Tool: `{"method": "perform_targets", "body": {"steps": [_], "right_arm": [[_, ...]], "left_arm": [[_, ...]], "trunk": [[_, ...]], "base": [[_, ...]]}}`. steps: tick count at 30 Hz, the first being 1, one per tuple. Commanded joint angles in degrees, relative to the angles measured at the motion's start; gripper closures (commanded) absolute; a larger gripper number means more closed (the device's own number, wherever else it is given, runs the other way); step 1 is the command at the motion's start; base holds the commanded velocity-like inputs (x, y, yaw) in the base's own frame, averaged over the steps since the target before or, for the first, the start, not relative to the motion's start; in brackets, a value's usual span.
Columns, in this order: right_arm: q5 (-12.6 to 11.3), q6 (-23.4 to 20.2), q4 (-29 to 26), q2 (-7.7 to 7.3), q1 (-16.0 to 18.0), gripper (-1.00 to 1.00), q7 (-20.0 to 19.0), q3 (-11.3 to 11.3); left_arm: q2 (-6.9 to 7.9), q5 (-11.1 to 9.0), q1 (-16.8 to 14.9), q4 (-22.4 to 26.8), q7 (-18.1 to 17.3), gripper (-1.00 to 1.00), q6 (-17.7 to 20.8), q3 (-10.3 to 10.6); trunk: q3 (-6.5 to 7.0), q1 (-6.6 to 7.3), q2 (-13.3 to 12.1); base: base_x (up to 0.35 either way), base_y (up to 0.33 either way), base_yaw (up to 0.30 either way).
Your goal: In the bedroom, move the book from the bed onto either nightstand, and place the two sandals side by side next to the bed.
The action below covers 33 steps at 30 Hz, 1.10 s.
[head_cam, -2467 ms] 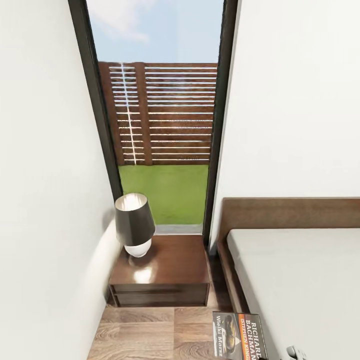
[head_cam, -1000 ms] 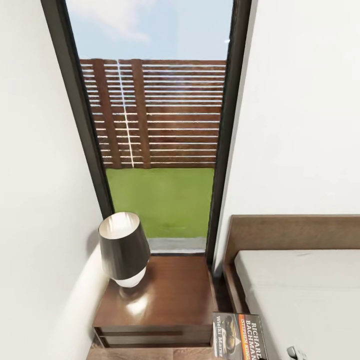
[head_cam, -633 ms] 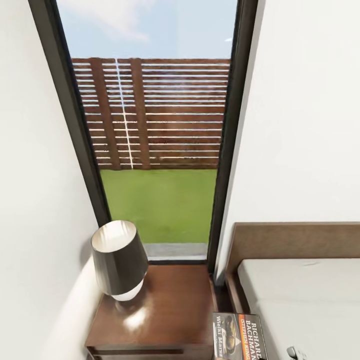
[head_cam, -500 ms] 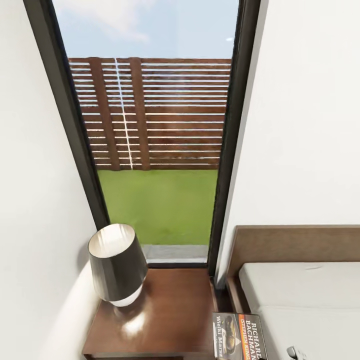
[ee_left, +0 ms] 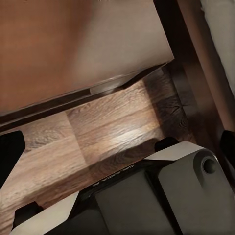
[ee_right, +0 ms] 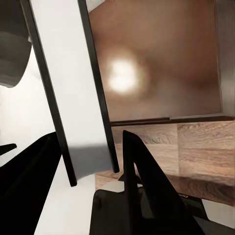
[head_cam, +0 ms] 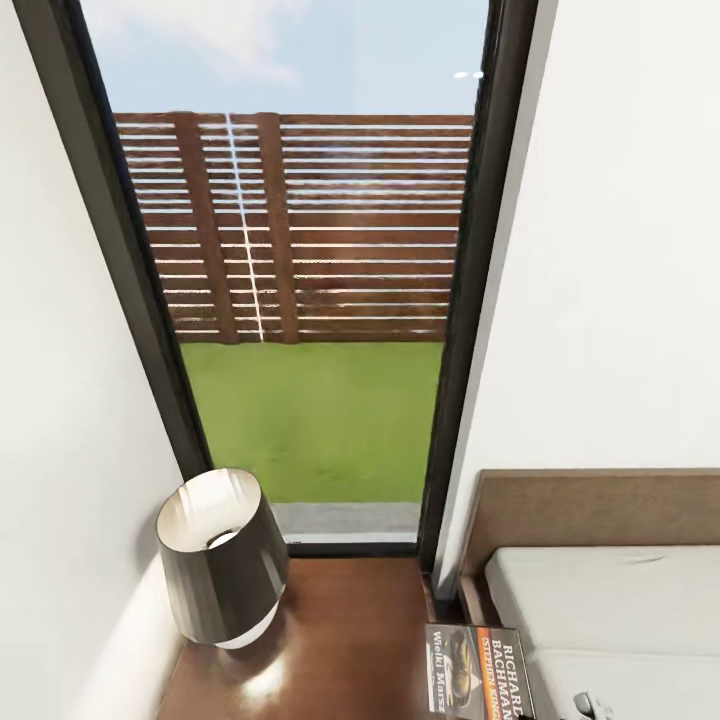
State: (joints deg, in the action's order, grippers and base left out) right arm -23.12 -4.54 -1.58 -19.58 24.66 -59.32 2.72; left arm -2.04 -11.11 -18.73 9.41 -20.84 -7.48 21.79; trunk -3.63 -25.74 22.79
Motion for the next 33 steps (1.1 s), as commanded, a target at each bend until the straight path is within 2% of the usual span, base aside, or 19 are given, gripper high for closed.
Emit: {"method": "perform_targets", "body": {"steps": [1, 18, 22, 23, 24, 26, 27, 28, 31, 33], "right_arm": [[-0.53, -0.47, -0.01, -0.02, 0.04, 1.00, -0.18, 0.27], [-0.53, -0.50, -0.09, -0.02, 0.06, 1.00, -0.25, 0.27], [-0.53, -0.54, -0.06, -0.02, 0.07, 1.00, -0.29, 0.27], [-0.53, -0.55, -0.07, -0.02, 0.06, 1.00, -0.31, 0.27], [-0.53, -0.55, -0.08, -0.02, 0.05, 1.00, -0.39, 0.27], [-0.53, -0.56, -0.09, -0.02, 0.04, 1.00, -0.44, 0.27], [-0.53, -0.56, -0.09, -0.02, 0.07, 1.00, -0.50, 0.27], [-0.53, -0.59, -0.09, -0.04, 0.07, 1.00, -0.58, 0.27], [-0.54, -0.62, -0.09, -0.08, 0.07, 1.00, -0.65, 0.27], [-0.55, -0.64, -0.09, -0.09, 0.06, 1.00, -0.65, 0.27]], "left_arm": [[0.01, -0.58, -0.08, -0.10, -0.08, -1.00, -0.25, 0.47], [0.03, -0.54, -0.08, -0.10, -0.08, -1.00, -0.25, 0.45], [0.28, -0.56, -0.08, 0.19, -1.12, -1.00, -0.24, 0.21], [0.34, -0.57, -0.08, 0.36, -2.35, -1.00, -0.20, 0.07], [0.48, -0.63, -0.09, 1.26, -6.92, -1.00, 0.11, -0.43], [0.60, -1.16, -0.24, 2.88, -12.38, -1.00, 1.35, -1.12], [0.64, -1.77, -0.37, 3.89, -14.91, -1.00, 2.98, -1.44], [0.79, -3.01, -0.53, 5.90, -18.01, -1.00, 6.35, -1.75], [1.61, -5.14, -0.68, 10.11, -21.30, -1.00, 11.23, -1.96], [2.96, -7.52, -0.74, 15.07, -24.15, -1.00, 15.09, -2.04]], "trunk": [[-0.13, -0.04, 0.13], [-0.13, -0.04, 0.13], [-0.13, -0.04, 0.13], [-0.13, -0.04, 0.13], [-0.13, -0.04, 0.13], [-0.13, -0.04, 0.13], [-0.13, -0.04, 0.13], [-0.13, -0.04, 0.13], [-0.13, -0.04, 0.13], [-0.13, -0.04, 0.13]], "base": [[0.022, 0.000, 0.000], [0.002, 0.000, 0.000], [0.000, 0.000, 0.000], [0.000, 0.000, 0.000], [0.000, 0.000, 0.000], [0.000, 0.000, 0.000], [0.000, 0.000, 0.000], [0.000, 0.000, 0.000], [0.000, 0.000, 0.000], [0.000, 0.000, 0.000]]}}
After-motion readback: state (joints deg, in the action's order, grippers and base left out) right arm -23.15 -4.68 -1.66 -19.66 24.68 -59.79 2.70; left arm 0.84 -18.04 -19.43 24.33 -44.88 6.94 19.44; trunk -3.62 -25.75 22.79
